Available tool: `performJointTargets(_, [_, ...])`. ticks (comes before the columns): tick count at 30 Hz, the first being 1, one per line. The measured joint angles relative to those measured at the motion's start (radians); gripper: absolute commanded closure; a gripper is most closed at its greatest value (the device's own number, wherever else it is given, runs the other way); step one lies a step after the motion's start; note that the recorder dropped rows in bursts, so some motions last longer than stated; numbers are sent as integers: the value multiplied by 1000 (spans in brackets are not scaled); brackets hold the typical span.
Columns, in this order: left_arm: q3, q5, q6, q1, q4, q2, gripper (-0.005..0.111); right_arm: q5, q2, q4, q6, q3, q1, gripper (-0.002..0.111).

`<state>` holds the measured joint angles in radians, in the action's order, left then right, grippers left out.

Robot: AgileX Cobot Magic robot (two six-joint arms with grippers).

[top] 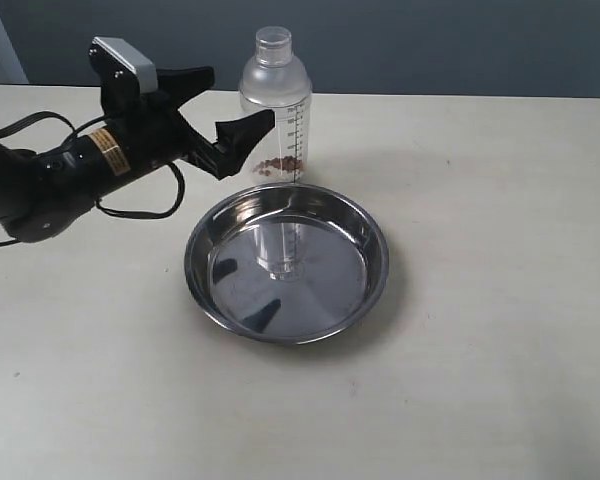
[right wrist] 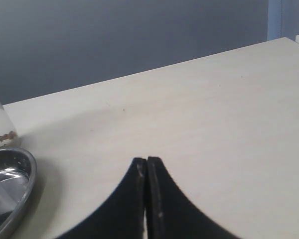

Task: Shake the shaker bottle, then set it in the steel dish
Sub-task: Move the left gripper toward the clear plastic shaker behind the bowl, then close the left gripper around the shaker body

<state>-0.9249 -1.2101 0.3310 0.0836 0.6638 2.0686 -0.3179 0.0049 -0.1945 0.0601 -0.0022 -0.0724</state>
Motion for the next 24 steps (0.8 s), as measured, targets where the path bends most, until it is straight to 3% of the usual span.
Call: performJointTargets(24, [-242,46,90,36,-10,190,2,0,0,0,0,0,0,109])
